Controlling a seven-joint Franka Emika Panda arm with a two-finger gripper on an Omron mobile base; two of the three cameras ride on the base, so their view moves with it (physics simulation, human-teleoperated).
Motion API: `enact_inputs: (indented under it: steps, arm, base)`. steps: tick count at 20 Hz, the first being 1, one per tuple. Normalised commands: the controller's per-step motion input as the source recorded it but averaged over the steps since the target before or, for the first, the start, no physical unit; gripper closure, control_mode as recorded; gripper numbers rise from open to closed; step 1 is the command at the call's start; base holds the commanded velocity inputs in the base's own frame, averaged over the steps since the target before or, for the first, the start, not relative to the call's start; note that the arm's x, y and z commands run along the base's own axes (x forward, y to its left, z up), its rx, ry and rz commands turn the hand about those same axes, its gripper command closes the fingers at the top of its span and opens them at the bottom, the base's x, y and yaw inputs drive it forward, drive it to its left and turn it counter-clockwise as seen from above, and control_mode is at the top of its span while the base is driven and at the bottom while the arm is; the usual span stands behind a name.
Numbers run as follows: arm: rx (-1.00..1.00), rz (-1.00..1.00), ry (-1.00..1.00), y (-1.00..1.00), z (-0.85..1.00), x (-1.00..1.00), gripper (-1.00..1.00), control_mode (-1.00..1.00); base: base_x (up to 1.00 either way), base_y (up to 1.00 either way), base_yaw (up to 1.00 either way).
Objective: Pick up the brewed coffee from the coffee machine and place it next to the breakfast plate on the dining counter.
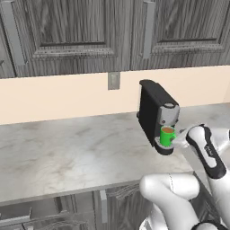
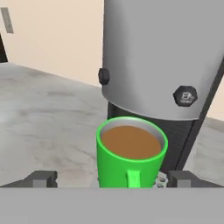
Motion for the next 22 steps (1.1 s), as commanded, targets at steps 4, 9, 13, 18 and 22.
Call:
enact_inputs:
  steps: [4, 9, 13, 18, 22]
  arm:
    - [0.09, 0.12, 0.02, -0.49, -0.05, 0.21, -1.00, -1.00]
    - [0.06, 0.10, 0.01, -0.22, -0.18, 0.15, -1.00, -1.00]
    - [0.04, 0.11, 0.00, -0.01, -0.20, 0.17, -1.00, -1.00]
    - [0.01, 0.10, 0.00, 0.05, -0.20, 0.12, -1.00, -1.00]
    - [0.00, 0.06, 0.00, 0.15, -0.23, 0.16, -1.00, -1.00]
  base:
    - [0.00, 0.00, 0.00]
    - [0.00, 0.00, 0.00]
    - [0.00, 0.00, 0.00]
    - [0.00, 0.00, 0.00]
    - [0.00, 0.00, 0.00]
